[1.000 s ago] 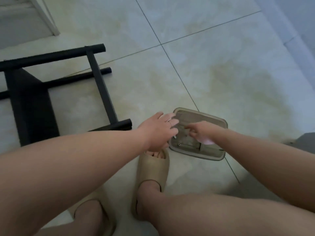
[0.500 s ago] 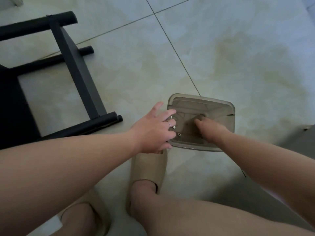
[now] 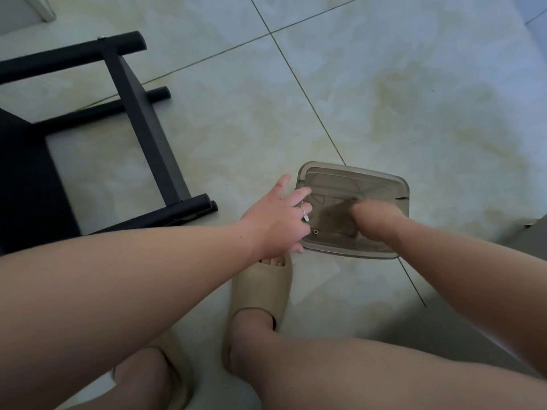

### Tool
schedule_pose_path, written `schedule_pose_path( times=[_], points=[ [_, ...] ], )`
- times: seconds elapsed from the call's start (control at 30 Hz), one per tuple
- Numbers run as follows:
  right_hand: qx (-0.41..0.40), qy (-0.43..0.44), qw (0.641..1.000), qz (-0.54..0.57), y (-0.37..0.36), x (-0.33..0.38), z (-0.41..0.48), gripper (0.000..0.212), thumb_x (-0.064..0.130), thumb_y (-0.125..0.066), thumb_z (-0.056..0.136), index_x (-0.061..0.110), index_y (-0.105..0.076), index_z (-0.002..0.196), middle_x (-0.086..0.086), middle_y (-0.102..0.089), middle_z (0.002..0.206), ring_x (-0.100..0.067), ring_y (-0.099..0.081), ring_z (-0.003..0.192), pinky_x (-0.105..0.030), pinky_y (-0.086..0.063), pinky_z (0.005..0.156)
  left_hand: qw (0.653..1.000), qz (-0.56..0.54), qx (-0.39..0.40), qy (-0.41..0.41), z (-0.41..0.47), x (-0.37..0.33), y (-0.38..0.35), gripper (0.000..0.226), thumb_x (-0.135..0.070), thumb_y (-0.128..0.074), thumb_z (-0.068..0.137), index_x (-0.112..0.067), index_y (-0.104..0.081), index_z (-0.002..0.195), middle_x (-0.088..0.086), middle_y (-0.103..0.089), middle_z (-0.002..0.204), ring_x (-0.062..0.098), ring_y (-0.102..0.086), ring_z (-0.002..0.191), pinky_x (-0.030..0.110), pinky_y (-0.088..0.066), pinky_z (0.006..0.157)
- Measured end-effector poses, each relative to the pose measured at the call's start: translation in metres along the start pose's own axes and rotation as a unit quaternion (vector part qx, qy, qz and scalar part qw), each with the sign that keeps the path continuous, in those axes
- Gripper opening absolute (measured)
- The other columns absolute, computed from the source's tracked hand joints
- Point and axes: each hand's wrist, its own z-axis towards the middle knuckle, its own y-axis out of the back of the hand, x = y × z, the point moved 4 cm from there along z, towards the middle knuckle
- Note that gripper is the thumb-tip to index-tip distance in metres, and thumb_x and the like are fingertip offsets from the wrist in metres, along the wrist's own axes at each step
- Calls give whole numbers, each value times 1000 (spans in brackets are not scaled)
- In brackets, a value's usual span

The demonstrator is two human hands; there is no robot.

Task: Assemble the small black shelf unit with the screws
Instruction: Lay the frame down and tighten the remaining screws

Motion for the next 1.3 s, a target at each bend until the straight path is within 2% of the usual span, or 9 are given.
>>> schedule_pose_path(
  times=[0.1, 0.33, 0.53, 0.63, 0.73, 0.87, 1.13, 1.2, 1.3],
  points=[
    [-49, -36, 986, 157, 27, -3, -16, 15, 10, -55, 95, 11, -68, 104, -15, -69, 110, -35, -66, 99, -34, -51, 77, 999, 3, -3, 33, -12, 8, 15, 51, -55, -49, 97, -21, -54, 135, 11, -29, 160, 34, -5, 153, 63, 2, 118],
    [-187, -14, 914, 359, 101, 27, -81, 19, 12, -56, 99, 10, -71, 111, -13, -71, 113, -29, -63, 103, -26, -42, 79, 986, 41, -16, 162, -96, 66, 82, 41, -38, -50, 98, -21, -51, 135, 9, -32, 158, 33, -15, 150, 57, -9, 118],
    [-222, 91, 877, 416, 163, 83, -159, 17, 10, -58, 90, 25, -62, 82, 1, -70, 71, -28, -68, 83, -34, -54, 74, 918, -105, 11, 383, -201, 85, 117, 34, -39, -48, 97, -30, -57, 128, 3, -49, 141, 30, -37, 133, 48, -29, 106],
    [-202, 149, 870, 424, 176, 106, -190, 26, 7, -57, 91, 28, -67, 77, -4, -70, 72, -29, -70, 80, -46, -60, 79, 868, -220, 10, 444, -244, 87, 114, 30, -39, -48, 96, -33, -61, 123, 2, -55, 132, 30, -42, 126, 47, -32, 101],
    [-193, 171, 863, 434, 186, 132, -202, 25, 6, -58, 91, 24, -72, 81, -7, -70, 76, -33, -71, 82, -50, -60, 82, 838, -290, 2, 461, -268, 97, 107, 28, -40, -51, 98, -29, -63, 121, 0, -59, 130, 31, -47, 125, 50, -33, 109],
    [-187, 176, 851, 458, 194, 151, -190, 17, 7, -63, 90, 20, -74, 88, -8, -74, 78, -29, -72, 80, -44, -60, 84, 821, -355, -18, 446, -271, 118, 93, 29, -32, -53, 99, -15, -69, 116, 4, -66, 123, 26, -59, 113, 37, -46, 97],
    [-116, 233, 795, 548, 167, 195, -127, 17, 1, -68, 93, 17, -75, 92, -16, -76, 85, -24, -75, 79, -32, -61, 83, 820, -368, 119, 423, -238, 153, 33, 46, -44, -46, 104, -10, -62, 130, 9, -63, 127, 29, -59, 115, 45, -46, 104],
    [-112, 240, 766, 586, 156, 202, -115, 19, -1, -68, 93, 16, -75, 90, -16, -76, 86, -20, -75, 76, -27, -60, 76, 781, -450, 101, 420, -221, 150, 9, 44, -41, -41, 106, -9, -59, 130, 10, -62, 127, 30, -62, 110, 45, -49, 100],
    [-114, 240, 728, 632, 141, 208, -100, 21, -3, -66, 94, 16, -74, 91, -8, -75, 80, -18, -74, 75, -33, -60, 74, 642, -632, 28, 434, -192, 147, -22, 42, -45, -40, 105, -15, -58, 127, 4, -65, 120, 18, -67, 88, 35, -52, 80]
  ],
)
